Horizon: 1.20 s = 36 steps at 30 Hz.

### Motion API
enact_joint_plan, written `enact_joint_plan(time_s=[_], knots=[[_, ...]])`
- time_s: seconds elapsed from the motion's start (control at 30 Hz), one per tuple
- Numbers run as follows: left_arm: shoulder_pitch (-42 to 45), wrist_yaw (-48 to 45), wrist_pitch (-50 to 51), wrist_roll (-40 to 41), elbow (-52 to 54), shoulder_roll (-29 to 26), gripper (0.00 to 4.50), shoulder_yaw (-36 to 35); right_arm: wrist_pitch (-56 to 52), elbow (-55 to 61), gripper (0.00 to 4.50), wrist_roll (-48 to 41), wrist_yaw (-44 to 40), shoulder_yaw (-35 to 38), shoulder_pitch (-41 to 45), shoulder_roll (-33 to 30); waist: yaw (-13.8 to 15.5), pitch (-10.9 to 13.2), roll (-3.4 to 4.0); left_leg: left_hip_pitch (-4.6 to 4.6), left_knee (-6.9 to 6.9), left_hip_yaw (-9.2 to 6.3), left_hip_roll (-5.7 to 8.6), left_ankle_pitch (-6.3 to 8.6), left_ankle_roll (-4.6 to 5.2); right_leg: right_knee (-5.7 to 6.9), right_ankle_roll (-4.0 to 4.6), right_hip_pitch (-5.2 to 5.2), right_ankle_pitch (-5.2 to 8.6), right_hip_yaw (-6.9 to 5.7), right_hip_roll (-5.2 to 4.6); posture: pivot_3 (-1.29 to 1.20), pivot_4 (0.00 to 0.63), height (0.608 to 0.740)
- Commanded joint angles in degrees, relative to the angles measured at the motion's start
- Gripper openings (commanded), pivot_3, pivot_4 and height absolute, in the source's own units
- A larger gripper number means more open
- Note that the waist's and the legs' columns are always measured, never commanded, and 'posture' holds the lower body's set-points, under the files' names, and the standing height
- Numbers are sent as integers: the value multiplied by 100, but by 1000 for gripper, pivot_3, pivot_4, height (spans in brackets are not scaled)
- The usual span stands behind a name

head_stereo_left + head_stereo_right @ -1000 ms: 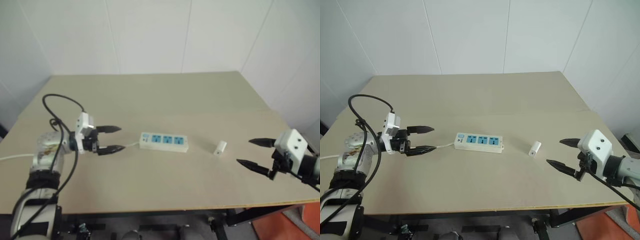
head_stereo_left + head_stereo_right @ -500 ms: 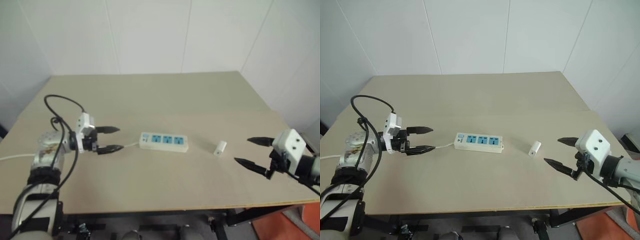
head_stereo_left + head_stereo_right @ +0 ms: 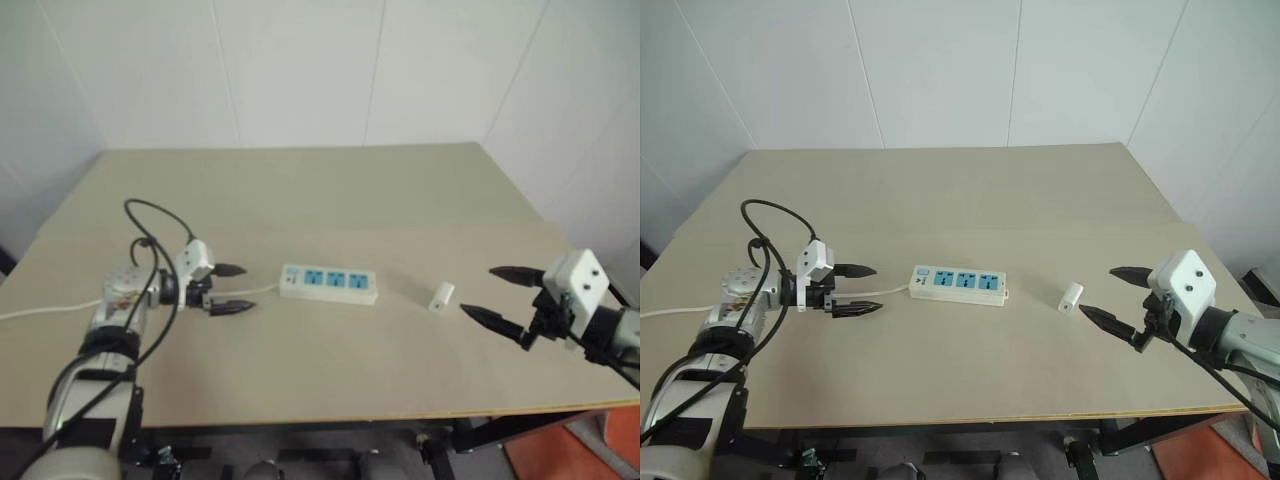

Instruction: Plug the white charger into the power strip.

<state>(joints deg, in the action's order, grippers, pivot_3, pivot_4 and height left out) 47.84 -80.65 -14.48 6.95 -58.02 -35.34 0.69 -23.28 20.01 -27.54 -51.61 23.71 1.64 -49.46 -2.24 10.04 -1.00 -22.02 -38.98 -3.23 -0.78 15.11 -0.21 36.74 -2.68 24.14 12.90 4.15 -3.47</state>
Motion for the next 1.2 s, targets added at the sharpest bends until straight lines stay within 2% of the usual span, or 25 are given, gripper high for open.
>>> enact_joint_plan(time_s=[0.03, 0.17, 0.43, 0.57, 0.9, 0.93, 1.07, 1.2], knots=[[375, 541, -513, -355, -564, 129, 4490, 98, -20, 201, 4500, -46, 209, -64, 127, 107, 7, -1, -1, 1, 0, -1, 0, 0, 0, 0, 0, -1, 0, -1, 0, 0, 150, 740], [627, 973, -782, -691, -1029, 318, 4490, 204, 42, 241, 4500, -7, 324, -232, 123, 226, 10, -1, -2, 2, -1, 0, 2, 0, 0, 1, -1, -2, 0, 0, -1, 0, 150, 740], [770, 1477, -505, -992, -1501, 661, 4490, 217, 19, 365, 4500, 173, 700, -378, 39, 448, 10, -3, -3, 3, -1, -1, 2, 0, 0, 4, -1, -2, 0, 1, 0, 0, 150, 740], [839, 822, -84, -601, -1557, 820, 3576, -157, 67, 382, 4500, 426, 874, -516, -49, 463, 9, -4, -3, 7, -2, -1, 4, 0, 0, 6, -1, -6, 0, 1, -1, 0, 150, 740], [837, 777, 7, -1073, -1563, 772, 251, 120, -79, 562, 4500, 297, 1115, -458, -10, 624, 0, -7, -4, 9, -1, -1, 3, 0, 0, 6, -1, -7, 0, 1, 0, 0, 150, 740], [842, 824, -5, -1131, -1558, 764, 57, 158, -77, 552, 4500, 340, 1147, -494, -3, 623, 0, -9, -5, 10, -1, -2, 3, 0, 0, 6, -1, -8, 0, 1, 0, 0, 150, 740], [781, 827, -189, -1140, -1353, 723, 57, 199, -9, 527, 4500, 507, 1246, -644, -44, 665, -3, -22, -7, 12, -1, -1, 3, 0, 0, 6, -2, -9, 0, 1, 0, 0, 150, 740], [712, 627, 216, -709, -892, 758, 57, -73, -50, 637, 4500, 455, 1290, -608, -111, 723, -2, -22, -7, 7, -1, -2, 3, 0, 0, 6, -1, -4, 0, 1, 0, 0, 150, 740]])
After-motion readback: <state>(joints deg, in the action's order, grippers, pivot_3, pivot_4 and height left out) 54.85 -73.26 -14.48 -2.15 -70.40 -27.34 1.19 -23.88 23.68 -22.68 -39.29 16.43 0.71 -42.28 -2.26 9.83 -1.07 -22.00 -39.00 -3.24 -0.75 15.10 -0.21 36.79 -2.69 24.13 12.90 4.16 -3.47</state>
